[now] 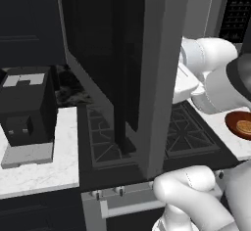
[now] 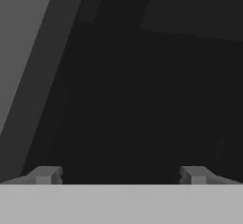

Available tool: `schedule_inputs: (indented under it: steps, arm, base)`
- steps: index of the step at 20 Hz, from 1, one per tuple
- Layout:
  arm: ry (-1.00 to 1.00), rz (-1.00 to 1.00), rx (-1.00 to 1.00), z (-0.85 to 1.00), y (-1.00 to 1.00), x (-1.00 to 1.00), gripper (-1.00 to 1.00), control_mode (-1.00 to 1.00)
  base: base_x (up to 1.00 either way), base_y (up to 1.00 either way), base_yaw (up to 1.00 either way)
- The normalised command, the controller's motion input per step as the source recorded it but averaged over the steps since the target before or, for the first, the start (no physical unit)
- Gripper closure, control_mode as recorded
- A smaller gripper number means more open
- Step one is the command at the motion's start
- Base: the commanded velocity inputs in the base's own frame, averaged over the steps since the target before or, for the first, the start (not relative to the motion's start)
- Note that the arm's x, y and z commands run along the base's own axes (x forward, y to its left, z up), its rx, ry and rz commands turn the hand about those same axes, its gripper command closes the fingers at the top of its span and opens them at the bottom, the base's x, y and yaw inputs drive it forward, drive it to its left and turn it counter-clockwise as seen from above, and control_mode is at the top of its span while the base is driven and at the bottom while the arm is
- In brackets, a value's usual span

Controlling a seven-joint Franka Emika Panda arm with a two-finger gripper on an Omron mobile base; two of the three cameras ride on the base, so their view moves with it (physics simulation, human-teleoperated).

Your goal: Open the microwave, place the bowl with waffle inside the microwave, then close the microwave door and turn it on.

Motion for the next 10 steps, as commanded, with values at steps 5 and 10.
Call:
schedule_inputs:
  steps: [5,10]
  arm:
    - [0.0,0.0,-0.01,0.0,0.64,-0.01,-1.0,-1.0]
    - [0.0,0.0,-0.02,-0.06,0.5,0.0,-1.0,-1.0]
  base:
    - [0.0,0.0,0.0]
    - [0.0,0.0,0.0]
